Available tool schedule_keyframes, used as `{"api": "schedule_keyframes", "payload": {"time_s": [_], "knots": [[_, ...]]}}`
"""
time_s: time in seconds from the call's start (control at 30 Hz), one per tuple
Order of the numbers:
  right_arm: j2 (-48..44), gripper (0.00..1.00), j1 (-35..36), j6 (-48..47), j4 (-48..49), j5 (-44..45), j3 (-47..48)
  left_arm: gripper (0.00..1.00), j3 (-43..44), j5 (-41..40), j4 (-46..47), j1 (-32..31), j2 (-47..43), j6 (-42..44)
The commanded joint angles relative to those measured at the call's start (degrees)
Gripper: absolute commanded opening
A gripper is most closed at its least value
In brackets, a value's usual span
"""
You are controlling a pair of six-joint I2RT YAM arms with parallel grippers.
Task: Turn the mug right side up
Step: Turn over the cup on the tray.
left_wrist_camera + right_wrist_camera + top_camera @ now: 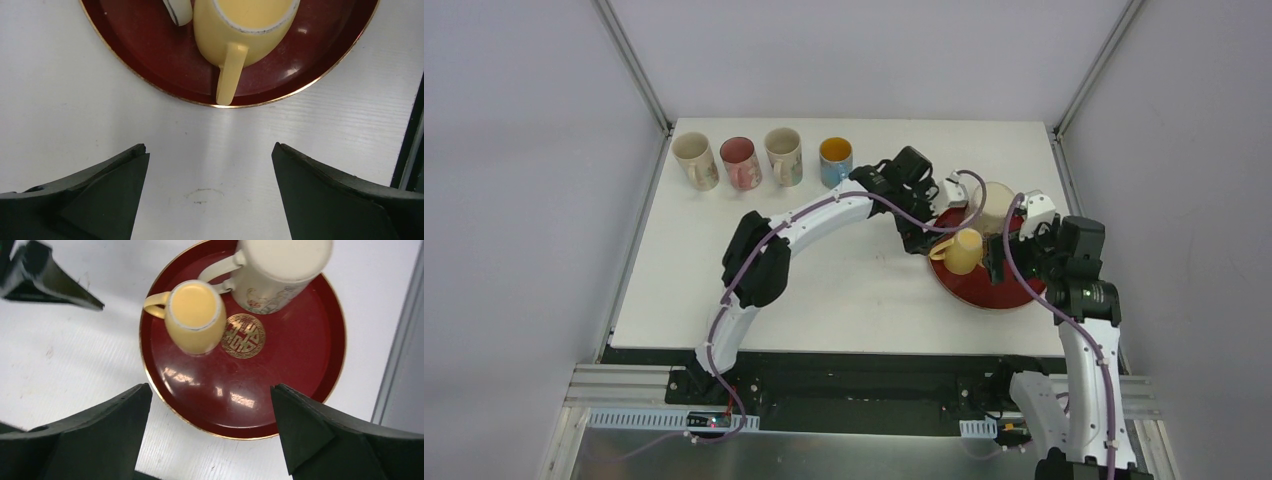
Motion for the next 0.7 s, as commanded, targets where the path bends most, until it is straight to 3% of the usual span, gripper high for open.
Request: {"api": "schedule_keyframes", "payload": {"time_s": [0.0, 0.47, 0.67], "knots": [[-3.7, 0.99, -3.0, 6.9, 11.5, 3.3, -3.4, 0.99, 4.7, -1.0, -0.6, -1.8, 3.2, 3.5], [-7.5, 0.99, -13.2, 11.5, 16.3, 2.1, -7.0, 0.99, 12.9, -0.9, -0.6, -5.9, 12.4, 13.7], [-7.8, 0.99, -14.2, 11.8, 16.6, 0.9, -7.5, 0.89, 17.0, -1.3, -0.6, -6.7, 15.7, 13.4]]}}
